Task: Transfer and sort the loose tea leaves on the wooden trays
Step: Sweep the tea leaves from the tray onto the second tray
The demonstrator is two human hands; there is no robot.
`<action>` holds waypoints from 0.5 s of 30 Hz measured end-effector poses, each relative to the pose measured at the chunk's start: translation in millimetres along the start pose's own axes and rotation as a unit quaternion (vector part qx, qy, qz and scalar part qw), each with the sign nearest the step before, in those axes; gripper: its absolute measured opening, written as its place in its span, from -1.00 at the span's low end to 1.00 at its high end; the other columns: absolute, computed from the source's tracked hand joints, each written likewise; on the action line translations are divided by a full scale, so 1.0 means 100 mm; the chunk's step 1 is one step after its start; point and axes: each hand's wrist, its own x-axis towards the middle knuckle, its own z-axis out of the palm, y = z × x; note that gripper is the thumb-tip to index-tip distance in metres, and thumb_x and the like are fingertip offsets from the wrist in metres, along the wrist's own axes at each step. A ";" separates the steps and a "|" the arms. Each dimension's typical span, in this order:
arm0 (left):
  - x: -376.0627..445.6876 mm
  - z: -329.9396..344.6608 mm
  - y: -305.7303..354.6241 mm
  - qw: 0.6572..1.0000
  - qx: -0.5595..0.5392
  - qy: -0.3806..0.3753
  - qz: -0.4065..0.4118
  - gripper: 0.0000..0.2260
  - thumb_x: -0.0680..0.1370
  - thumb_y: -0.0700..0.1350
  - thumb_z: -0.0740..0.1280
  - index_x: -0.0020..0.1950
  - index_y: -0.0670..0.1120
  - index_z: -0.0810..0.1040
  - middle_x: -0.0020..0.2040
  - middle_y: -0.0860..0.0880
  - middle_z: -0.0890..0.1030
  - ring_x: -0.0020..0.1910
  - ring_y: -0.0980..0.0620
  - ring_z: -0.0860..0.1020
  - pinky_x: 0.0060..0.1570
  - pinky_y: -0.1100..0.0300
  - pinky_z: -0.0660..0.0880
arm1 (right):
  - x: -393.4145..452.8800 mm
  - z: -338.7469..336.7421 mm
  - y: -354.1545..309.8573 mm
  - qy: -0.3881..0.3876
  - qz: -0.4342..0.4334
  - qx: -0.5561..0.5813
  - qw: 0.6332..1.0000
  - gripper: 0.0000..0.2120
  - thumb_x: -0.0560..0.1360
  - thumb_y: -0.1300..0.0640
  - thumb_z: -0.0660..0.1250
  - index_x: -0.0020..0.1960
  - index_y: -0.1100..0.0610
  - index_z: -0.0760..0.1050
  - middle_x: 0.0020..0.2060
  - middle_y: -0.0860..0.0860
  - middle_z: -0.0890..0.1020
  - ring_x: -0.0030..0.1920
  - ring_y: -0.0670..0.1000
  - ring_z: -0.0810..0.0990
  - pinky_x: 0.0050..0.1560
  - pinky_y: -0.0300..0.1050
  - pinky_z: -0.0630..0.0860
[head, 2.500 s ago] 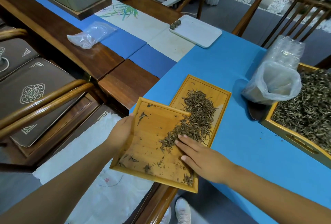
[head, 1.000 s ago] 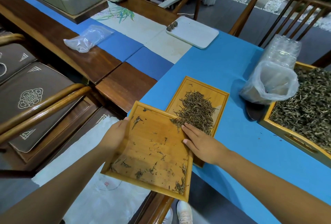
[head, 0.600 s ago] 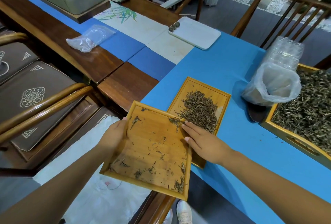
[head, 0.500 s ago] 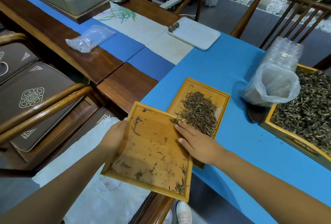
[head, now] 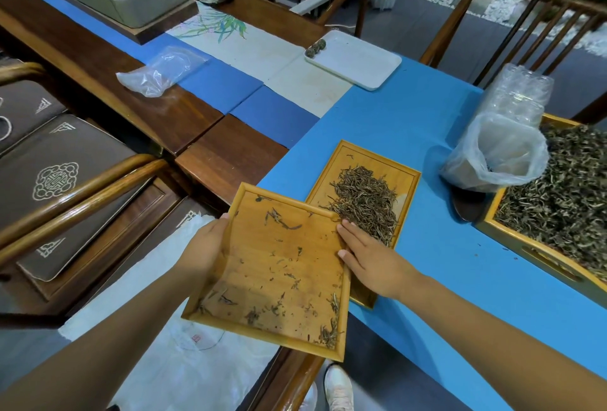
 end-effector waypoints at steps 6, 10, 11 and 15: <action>-0.01 0.02 -0.02 0.999 -0.027 -0.016 0.014 -0.58 0.63 0.06 0.06 0.26 -0.21 0.47 -0.09 -0.06 0.57 -0.16 0.03 0.55 -0.25 0.18 0.44 | -0.07 -0.03 0.16 0.008 0.021 0.009 1.000 -0.45 0.62 -0.10 -0.09 0.53 0.07 -0.13 0.54 -0.07 -0.09 0.52 -0.11 -0.11 0.44 -0.26 -0.13; -0.03 0.05 0.01 0.999 -0.022 -0.015 0.026 -0.61 0.63 0.06 0.06 0.21 -0.18 0.49 -0.14 -0.02 0.56 -0.19 0.07 0.54 -0.28 0.22 0.41 | -0.11 -0.06 0.17 0.057 0.016 0.017 0.998 -0.46 0.62 -0.09 -0.07 0.53 0.06 -0.09 0.54 -0.08 -0.07 0.52 -0.11 -0.08 0.41 -0.30 -0.12; -0.04 0.06 0.01 0.999 -0.018 -0.013 0.031 -0.63 0.63 0.06 0.06 0.19 -0.16 0.49 -0.14 -0.01 0.56 -0.19 0.08 0.54 -0.28 0.23 0.41 | -0.11 -0.07 0.17 0.072 0.020 0.016 0.997 -0.46 0.62 -0.08 -0.07 0.53 0.07 -0.09 0.54 -0.07 -0.06 0.52 -0.11 -0.09 0.41 -0.31 -0.12; -0.02 0.07 0.01 0.998 0.030 0.008 0.052 -0.62 0.64 0.06 0.02 0.04 -0.13 0.55 -0.12 -0.10 0.59 -0.14 -0.02 0.55 -0.10 0.08 0.49 | -0.10 -0.08 0.18 0.089 0.067 0.014 0.994 -0.46 0.63 -0.04 -0.06 0.53 0.15 -0.11 0.54 -0.01 -0.08 0.52 -0.07 -0.13 0.43 -0.27 -0.15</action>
